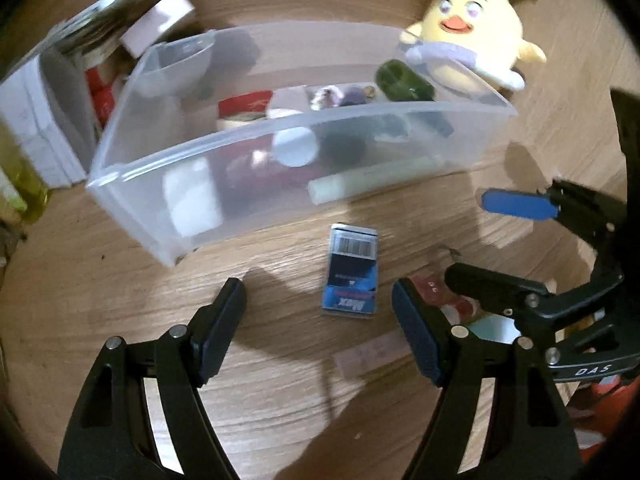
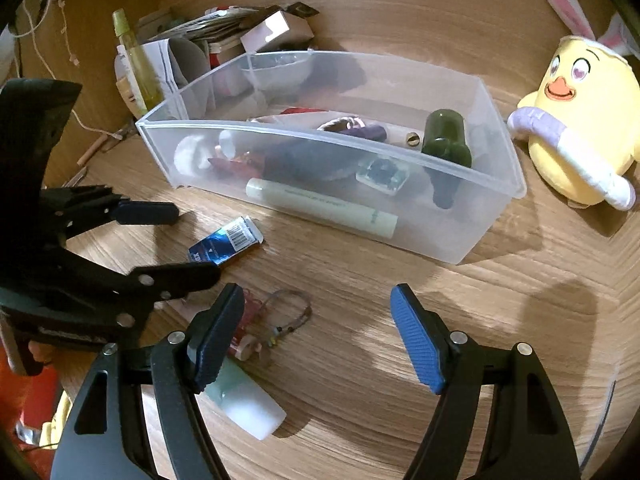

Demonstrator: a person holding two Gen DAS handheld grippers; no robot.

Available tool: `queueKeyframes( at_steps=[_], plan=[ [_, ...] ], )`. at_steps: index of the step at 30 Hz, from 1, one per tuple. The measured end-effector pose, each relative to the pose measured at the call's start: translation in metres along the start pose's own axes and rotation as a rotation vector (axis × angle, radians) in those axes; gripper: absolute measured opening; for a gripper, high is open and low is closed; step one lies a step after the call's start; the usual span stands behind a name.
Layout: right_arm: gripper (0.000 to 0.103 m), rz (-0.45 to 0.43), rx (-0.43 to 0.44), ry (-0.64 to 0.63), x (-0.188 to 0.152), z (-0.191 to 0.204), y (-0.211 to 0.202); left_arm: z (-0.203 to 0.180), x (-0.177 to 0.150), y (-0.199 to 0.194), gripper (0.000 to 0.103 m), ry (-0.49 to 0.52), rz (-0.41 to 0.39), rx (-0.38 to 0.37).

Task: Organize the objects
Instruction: 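Withdraw both open tools and move toward the blue card box, then grasp the blue card box with the left tool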

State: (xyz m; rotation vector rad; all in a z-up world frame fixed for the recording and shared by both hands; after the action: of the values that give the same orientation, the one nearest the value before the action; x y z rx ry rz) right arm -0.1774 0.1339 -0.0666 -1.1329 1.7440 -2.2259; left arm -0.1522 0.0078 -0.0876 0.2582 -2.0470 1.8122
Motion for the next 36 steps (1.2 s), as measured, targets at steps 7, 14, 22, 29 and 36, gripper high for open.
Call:
queueKeyframes(
  at_steps=[7, 14, 22, 29, 36],
  plan=[
    [0.069, 0.026, 0.017, -0.048, 0.004, 0.012, 0.006, 0.004, -0.005, -0.002, 0.05, 0.023, -0.038, 0.059],
    [0.061, 0.046, 0.018, -0.092, 0.005, 0.024, 0.012, 0.014, -0.017, -0.01, 0.02, 0.019, -0.055, 0.07],
    [0.035, 0.033, -0.006, -0.052, 0.004, 0.012, 0.008, 0.02, -0.026, -0.017, 0.019, 0.0, -0.039, 0.031],
    [0.032, 0.012, -0.017, 0.026, 0.004, -0.011, -0.003, 0.009, -0.009, -0.013, 0.052, 0.05, -0.048, 0.062],
    [0.032, 0.007, -0.016, -0.005, -0.004, -0.006, -0.01, 0.0, 0.006, 0.001, 0.064, 0.094, -0.029, 0.095]
  ],
)
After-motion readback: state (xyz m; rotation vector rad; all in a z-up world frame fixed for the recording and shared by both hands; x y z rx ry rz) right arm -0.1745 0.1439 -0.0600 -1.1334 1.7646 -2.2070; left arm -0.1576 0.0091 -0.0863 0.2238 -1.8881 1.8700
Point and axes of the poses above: each gripper's, at about its wrist camera, not at the fingertips, and y roughly the way its jaws point, z to its left, x to its top, the point moved 2 cm from there along y, roughly the way its jaws point, and after that the axes turned 8 degrees about z, right-handed, at the moved point
